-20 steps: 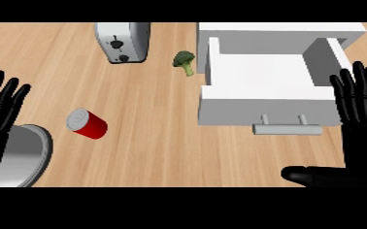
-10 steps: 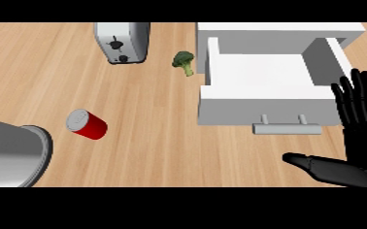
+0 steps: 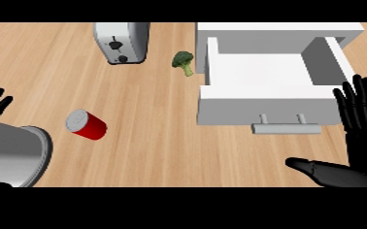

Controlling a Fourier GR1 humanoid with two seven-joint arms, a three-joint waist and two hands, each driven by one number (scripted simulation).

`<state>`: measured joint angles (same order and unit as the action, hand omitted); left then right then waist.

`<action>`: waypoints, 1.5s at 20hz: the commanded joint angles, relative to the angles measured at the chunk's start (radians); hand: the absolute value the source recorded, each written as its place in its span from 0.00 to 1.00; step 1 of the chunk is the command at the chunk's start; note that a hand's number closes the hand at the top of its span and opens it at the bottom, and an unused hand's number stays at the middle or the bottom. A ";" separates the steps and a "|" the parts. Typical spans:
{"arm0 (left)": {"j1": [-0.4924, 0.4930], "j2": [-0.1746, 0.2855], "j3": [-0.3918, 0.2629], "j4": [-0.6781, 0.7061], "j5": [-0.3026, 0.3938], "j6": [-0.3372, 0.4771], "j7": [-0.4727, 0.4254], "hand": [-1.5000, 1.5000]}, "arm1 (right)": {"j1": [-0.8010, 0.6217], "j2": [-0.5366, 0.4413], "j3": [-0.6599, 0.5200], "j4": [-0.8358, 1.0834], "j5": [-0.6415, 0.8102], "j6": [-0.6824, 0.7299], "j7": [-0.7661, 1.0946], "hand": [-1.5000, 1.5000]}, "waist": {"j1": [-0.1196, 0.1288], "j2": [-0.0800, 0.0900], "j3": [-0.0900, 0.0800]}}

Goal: Pick up the can, place it into the drawer and close the drawer

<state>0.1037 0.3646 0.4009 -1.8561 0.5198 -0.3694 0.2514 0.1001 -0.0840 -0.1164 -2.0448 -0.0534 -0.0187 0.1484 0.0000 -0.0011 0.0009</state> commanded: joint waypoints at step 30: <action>-0.219 -0.103 -0.063 0.788 -0.468 0.042 -0.532 0.00 | 0.056 -0.008 -0.105 -0.196 -0.059 0.075 0.135 0.00 | -0.005 0.001 -0.001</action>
<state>-0.0246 0.2231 0.3151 -1.1874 0.0457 -0.3224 -0.2729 0.1685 -0.0814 -0.2064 -2.2067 -0.0984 0.0537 0.2339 -0.0040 0.0002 -0.0003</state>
